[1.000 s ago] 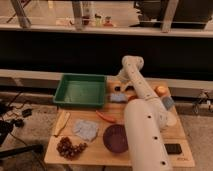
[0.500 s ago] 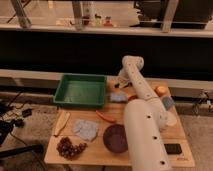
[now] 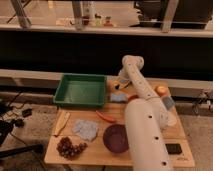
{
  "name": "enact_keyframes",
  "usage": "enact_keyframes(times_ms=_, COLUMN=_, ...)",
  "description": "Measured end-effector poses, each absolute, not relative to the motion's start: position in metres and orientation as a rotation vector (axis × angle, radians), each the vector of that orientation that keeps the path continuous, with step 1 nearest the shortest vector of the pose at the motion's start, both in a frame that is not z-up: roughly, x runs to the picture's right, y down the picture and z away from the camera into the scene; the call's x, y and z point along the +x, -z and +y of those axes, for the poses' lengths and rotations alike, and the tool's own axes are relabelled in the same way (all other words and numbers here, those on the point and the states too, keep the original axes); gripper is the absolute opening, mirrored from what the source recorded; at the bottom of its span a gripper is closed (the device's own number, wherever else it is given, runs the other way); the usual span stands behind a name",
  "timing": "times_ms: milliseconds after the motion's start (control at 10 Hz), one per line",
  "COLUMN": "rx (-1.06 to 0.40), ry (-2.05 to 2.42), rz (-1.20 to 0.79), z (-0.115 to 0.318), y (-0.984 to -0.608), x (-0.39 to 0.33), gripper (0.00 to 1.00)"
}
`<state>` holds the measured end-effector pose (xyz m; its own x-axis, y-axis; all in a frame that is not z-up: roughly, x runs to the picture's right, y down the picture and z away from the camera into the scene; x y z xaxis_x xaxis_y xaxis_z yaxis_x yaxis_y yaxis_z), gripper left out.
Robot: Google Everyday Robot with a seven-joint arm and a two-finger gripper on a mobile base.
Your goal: Place brush in plastic cup
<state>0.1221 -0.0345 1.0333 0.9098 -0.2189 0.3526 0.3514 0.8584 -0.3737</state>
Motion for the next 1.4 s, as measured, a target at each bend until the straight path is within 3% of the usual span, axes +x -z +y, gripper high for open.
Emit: enact_keyframes(times_ms=1400, rx=-0.200, ry=0.259, rz=-0.291, z=-0.108, y=-0.929, x=0.140, gripper=0.00)
